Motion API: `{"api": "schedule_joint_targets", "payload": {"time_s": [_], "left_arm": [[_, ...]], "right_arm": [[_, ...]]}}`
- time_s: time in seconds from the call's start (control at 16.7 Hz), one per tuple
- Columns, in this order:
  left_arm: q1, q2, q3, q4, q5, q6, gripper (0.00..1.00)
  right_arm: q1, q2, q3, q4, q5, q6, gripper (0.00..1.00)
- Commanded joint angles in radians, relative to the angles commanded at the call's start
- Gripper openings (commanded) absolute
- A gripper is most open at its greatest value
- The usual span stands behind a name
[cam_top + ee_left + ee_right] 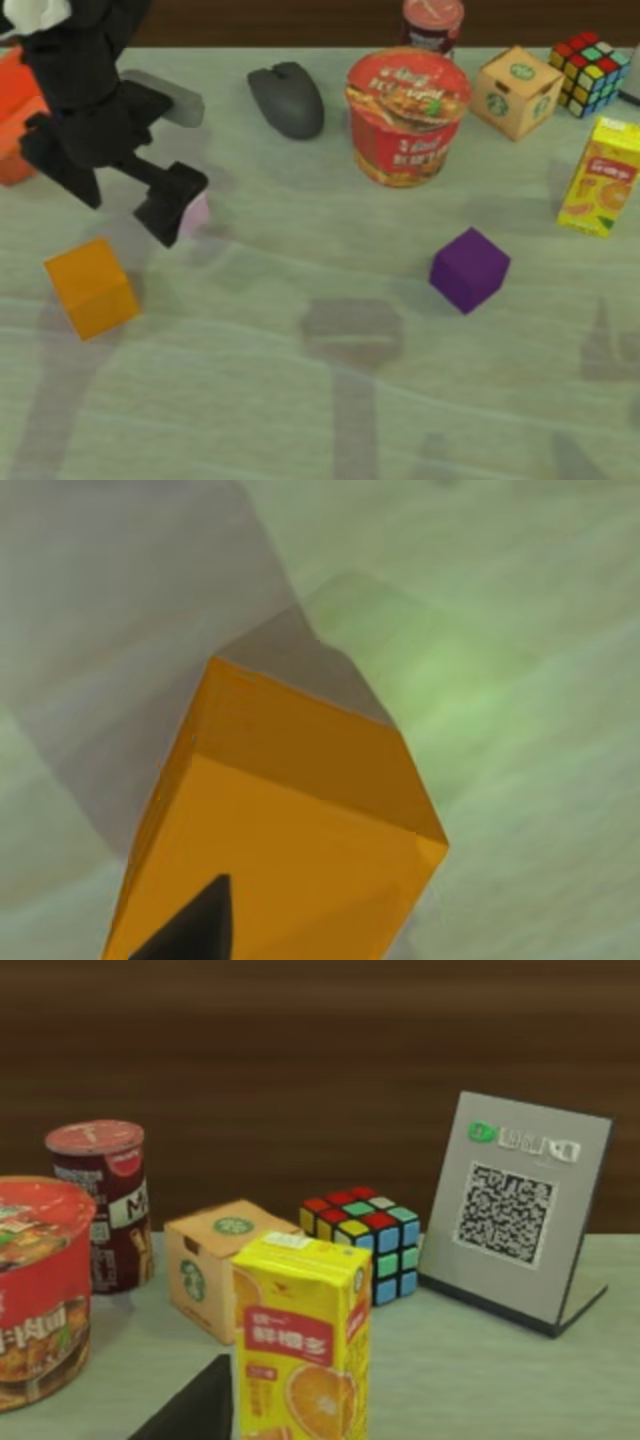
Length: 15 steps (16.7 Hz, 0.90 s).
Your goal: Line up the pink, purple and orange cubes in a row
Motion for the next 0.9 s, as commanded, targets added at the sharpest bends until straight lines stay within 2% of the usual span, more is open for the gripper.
{"api": "schedule_joint_targets", "payload": {"time_s": [0.18,0.42,0.6,0.9], "left_arm": [[-0.002,0.23,0.236,-0.072,-0.02,0.035,1.0],[0.004,0.388,0.462,-0.078,-0.05,0.069,1.0],[0.009,0.419,0.531,-0.064,-0.062,0.079,1.0],[0.005,0.417,0.53,-0.064,-0.061,0.079,1.0]], "right_arm": [[0.0,0.0,0.0,0.0,0.0,0.0,1.0],[0.0,0.0,0.0,0.0,0.0,0.0,1.0],[0.0,0.0,0.0,0.0,0.0,0.0,1.0],[0.0,0.0,0.0,0.0,0.0,0.0,1.0]]}}
